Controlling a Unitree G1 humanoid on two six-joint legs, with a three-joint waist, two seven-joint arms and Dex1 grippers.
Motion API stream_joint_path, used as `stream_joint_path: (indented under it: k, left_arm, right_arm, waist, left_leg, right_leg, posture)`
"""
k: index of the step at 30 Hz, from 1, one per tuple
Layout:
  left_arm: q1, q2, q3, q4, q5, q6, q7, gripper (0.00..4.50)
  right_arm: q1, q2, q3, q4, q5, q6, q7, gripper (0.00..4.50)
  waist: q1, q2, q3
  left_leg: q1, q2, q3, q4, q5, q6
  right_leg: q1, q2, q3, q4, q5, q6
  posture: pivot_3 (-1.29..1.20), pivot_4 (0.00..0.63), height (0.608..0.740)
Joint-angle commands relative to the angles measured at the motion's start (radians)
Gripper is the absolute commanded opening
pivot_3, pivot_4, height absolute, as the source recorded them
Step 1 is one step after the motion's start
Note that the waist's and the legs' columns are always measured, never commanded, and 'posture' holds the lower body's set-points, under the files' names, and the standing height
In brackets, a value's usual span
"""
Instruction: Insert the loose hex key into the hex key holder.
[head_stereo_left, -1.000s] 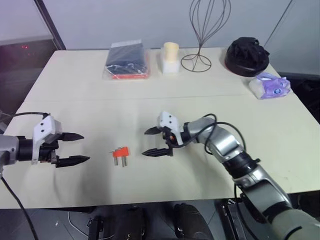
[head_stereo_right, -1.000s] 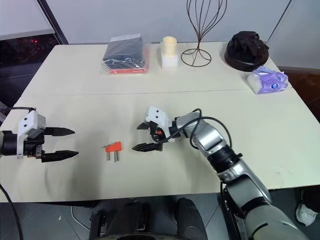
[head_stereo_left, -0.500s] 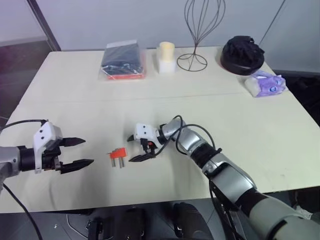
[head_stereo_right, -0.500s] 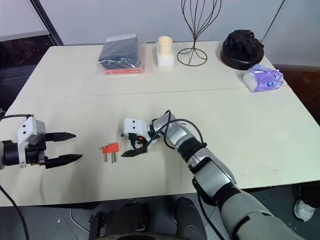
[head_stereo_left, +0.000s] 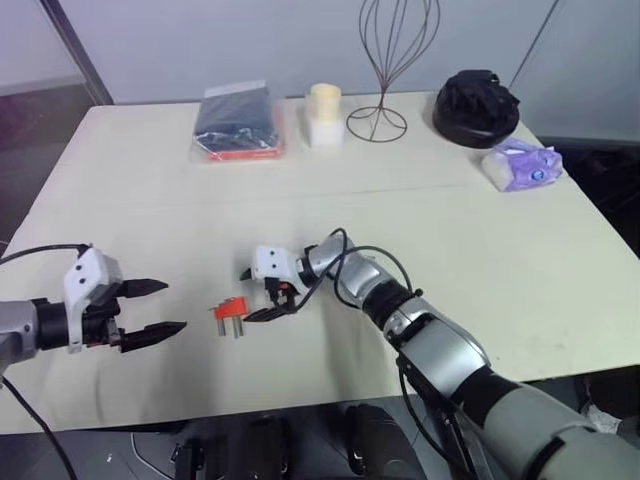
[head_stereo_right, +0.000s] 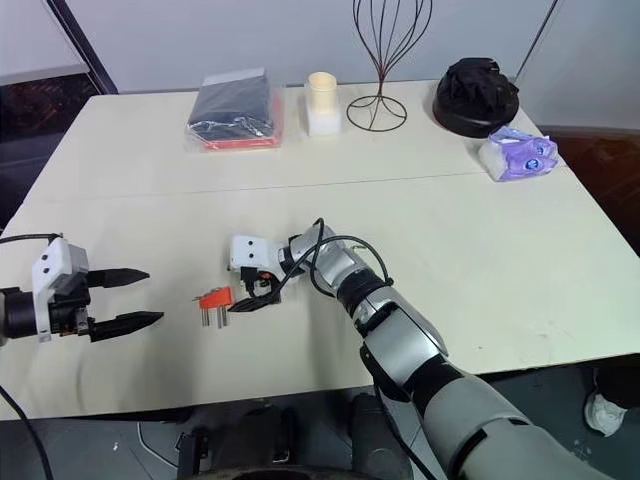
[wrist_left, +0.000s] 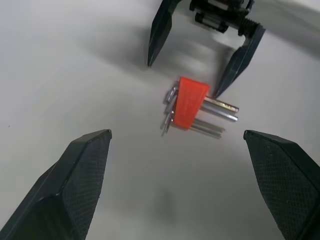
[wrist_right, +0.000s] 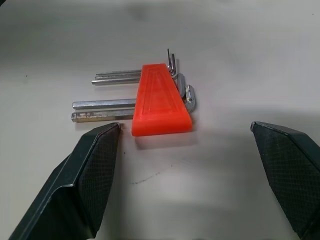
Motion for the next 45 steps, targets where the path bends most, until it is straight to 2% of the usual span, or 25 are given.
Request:
stream_joint_path:
  k: [1, 6, 14, 21, 25, 29, 35, 39, 45]
  left_arm:
    - [0.002, -0.004, 0.022, -0.024, -0.002, -0.01, 0.015, 4.5]
    - [0.0, -0.009, 0.023, -0.02, 0.002, -0.017, 0.029, 4.5]
    - [-0.056, -0.015, -0.016, 0.018, 0.011, -0.026, 0.04, 4.5]
    - [-0.226, -0.052, -0.083, 0.141, 0.019, -0.028, 0.058, 4.5]
    - [-0.354, -0.083, -0.163, 0.24, 0.057, -0.063, 0.055, 4.5]
    - [-0.557, -0.197, -0.203, 0.321, 0.006, -0.008, 0.091, 4.5]
    - [-0.852, -0.365, -0.226, 0.432, -0.098, 0.129, 0.094, 4.5]
    - [-0.966, -0.412, -0.26, 0.5, -0.104, 0.157, 0.055, 4.5]
    - [-1.107, -0.473, -0.333, 0.694, -0.02, 0.039, -0.035, 4.5]
  right_arm:
    - [0.003, 0.019, -0.002, 0.01, -0.026, -0.021, 0.01, 3.53]
    - [0.023, 0.017, -0.005, 0.004, -0.042, -0.038, 0.023, 1.04]
    - [0.023, -0.032, -0.024, -0.062, -0.051, -0.076, 0.003, 1.02]
    - [-0.017, -0.182, -0.113, -0.361, -0.031, -0.11, -0.067, 1.02]
    - [-0.04, -0.297, -0.155, -0.44, -0.081, -0.287, -0.189, 1.02]
    - [-0.098, -0.423, -0.144, -0.39, -0.27, -0.529, -0.448, 1.02]
    - [-0.178, -0.525, -0.11, -0.321, -0.475, -0.695, -0.725, 1.02]
    - [-0.197, -0.541, -0.092, -0.286, -0.523, -0.73, -0.805, 1.02]
    - [-0.194, -0.54, -0.078, -0.276, -0.531, -0.734, -0.842, 1.02]
  waist:
    - [-0.002, 0.0, 0.0]
    - [-0.001, 0.0, 0.0]
    - [0.003, 0.0, 0.0]
    - [0.014, 0.0, 0.0]
    - [0.016, 0.0, 0.0]
    - [0.027, -0.001, 0.0]
    - [0.026, -0.002, 0.0]
    - [0.019, -0.002, 0.0]
    - [0.024, -0.002, 0.0]
  left_leg:
    - [0.0, 0.0, 0.0, -0.001, 0.0, -0.001]
    - [0.001, 0.0, 0.0, -0.006, 0.003, -0.004]
    - [0.002, 0.0, 0.0, -0.006, 0.003, -0.005]
    - [0.0, 0.0, -0.001, -0.005, 0.003, -0.005]
    - [-0.001, 0.0, 0.0, -0.006, 0.003, -0.005]
    - [-0.001, -0.001, 0.001, -0.005, 0.004, -0.005]
    - [-0.004, 0.0, 0.001, 0.004, 0.006, -0.009]
    - [-0.003, 0.0, 0.004, 0.004, 0.006, -0.009]
    - [-0.003, 0.0, 0.004, 0.007, 0.006, -0.008]
  right_leg:
    - [0.0, 0.0, 0.0, 0.0, 0.0, 0.0]
    - [-0.002, 0.0, 0.0, 0.0, 0.0, -0.001]
    - [-0.002, 0.0, 0.0, 0.001, 0.0, -0.001]
    - [-0.003, 0.0, 0.0, 0.0, 0.0, -0.001]
    - [-0.005, 0.001, 0.0, 0.001, 0.001, -0.001]
    - [-0.005, 0.002, 0.0, 0.002, 0.001, -0.001]
    - [-0.005, 0.004, 0.0, 0.004, 0.001, -0.001]
    - [-0.005, 0.005, 0.001, 0.009, 0.001, 0.0]
    - [-0.005, 0.006, 0.001, 0.013, 0.001, 0.0]
  posture:
    - [0.0, 0.15, 0.74]
    - [0.0, 0.15, 0.74]
    - [0.0, 0.15, 0.74]
    - [0.0, 0.15, 0.74]
    - [0.0, 0.15, 0.74]
    - [0.0, 0.15, 0.74]
    - [0.0, 0.15, 0.74]
    - [0.0, 0.15, 0.74]
    - [0.0, 0.15, 0.74]
